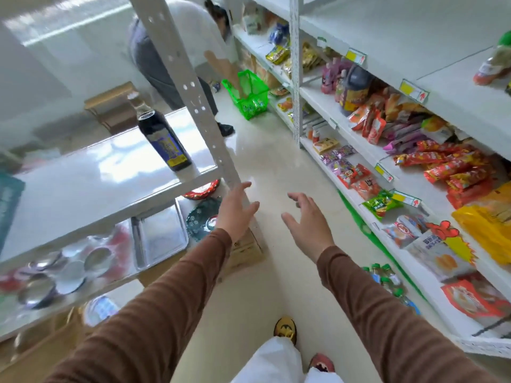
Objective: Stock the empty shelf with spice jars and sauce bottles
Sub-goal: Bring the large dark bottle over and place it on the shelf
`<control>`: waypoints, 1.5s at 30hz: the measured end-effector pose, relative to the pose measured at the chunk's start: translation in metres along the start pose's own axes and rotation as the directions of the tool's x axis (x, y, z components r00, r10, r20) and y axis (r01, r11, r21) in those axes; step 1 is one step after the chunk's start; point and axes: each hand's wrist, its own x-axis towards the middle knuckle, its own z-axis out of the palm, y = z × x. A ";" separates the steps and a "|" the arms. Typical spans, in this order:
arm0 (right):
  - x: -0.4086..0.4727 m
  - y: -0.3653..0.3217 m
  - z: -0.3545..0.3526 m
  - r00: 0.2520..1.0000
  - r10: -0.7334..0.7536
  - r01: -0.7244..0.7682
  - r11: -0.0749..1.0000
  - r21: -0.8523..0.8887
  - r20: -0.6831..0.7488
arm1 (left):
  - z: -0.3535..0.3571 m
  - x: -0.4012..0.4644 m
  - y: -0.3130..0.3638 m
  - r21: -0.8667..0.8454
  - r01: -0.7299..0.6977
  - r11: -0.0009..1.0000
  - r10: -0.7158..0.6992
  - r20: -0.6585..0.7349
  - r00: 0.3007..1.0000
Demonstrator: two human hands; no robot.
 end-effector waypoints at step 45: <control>0.156 -0.160 0.131 0.990 -0.063 0.113 0.878 0.465 -0.123 | -0.155 0.095 -0.128 -0.188 -0.101 0.977 0.117 0.081 0.990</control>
